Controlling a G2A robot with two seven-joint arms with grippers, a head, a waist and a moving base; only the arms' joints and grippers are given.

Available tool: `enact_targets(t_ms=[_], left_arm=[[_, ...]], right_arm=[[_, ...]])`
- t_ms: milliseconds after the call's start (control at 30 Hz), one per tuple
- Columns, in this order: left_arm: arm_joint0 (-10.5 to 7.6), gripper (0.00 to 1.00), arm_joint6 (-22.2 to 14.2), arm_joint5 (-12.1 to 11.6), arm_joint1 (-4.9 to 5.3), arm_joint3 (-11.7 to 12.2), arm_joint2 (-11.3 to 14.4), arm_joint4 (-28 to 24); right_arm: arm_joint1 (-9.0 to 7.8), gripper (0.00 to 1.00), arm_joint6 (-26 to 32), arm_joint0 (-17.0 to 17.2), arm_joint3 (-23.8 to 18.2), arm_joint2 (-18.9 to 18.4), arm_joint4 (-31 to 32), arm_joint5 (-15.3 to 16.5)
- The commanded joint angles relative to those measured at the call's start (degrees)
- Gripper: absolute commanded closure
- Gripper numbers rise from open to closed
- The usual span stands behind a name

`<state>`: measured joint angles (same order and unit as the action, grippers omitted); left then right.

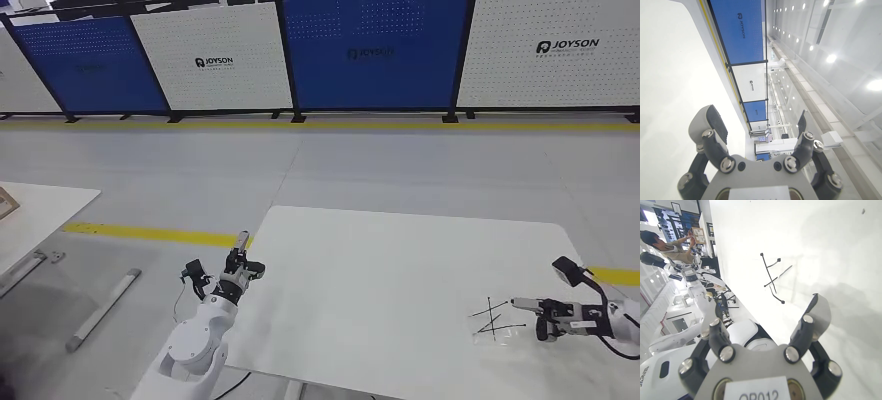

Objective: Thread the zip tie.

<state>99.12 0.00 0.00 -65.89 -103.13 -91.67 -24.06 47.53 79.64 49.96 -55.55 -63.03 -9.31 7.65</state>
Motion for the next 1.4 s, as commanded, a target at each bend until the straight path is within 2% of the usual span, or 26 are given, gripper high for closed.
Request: enact_targets(t_ms=[0,167,333,633,733,900,933,1000,1033,1133,1267,1367], left_arm=[[0.0,0.0,0.0,0.0,0.0,0.0,0.0,0.0],[0.0,0.0,0.0,0.0,0.0,0.0,0.0,0.0],[0.0,0.0,0.0,0.0,0.0,0.0,0.0,0.0],[0.0,0.0,0.0,0.0,0.0,0.0,0.0,0.0],[0.0,0.0,0.0,0.0,0.0,0.0,0.0,0.0],[0.0,0.0,0.0,0.0,0.0,0.0,0.0,0.0],[0.0,0.0,0.0,0.0,0.0,0.0,0.0,0.0],[0.0,0.0,0.0,0.0,0.0,0.0,0.0,0.0],[0.0,0.0,0.0,0.0,0.0,0.0,0.0,0.0],[0.0,0.0,0.0,0.0,0.0,0.0,0.0,0.0],[0.0,0.0,0.0,0.0,0.0,0.0,0.0,0.0],[0.0,0.0,0.0,0.0,0.0,0.0,0.0,0.0]], right_arm=[[0.0,0.0,0.0,0.0,0.0,0.0,0.0,0.01],[0.36,0.0,0.0,0.66,-2.36,1.51,0.71,0.88],[0.22,0.0,0.0,0.72,-1.76,1.89,-1.35,3.39],[0.22,0.0,0.0,0.72,-1.76,1.89,-1.35,3.39],[0.27,0.0,-2.73,1.5,-2.09,2.01,-0.61,1.92],[-0.23,0.0,-2.27,2.24,-1.79,0.54,-1.12,1.93],[-0.34,0.09,-2.3,2.42,-1.8,0.24,-1.07,1.79],[-0.49,0.4,-2.43,2.68,-1.83,-0.1,-0.83,1.63],[-0.57,0.49,-2.37,2.84,-1.82,-0.31,-0.82,1.64],[-0.69,0.6,-1.99,3.14,-1.6,-0.65,-1.05,1.36],[-0.68,0.65,-1.27,2.86,-0.49,-0.68,-1.18,1.21],[-0.62,0.64,-1.09,2.59,0.36,-0.59,-1.23,0.98]])
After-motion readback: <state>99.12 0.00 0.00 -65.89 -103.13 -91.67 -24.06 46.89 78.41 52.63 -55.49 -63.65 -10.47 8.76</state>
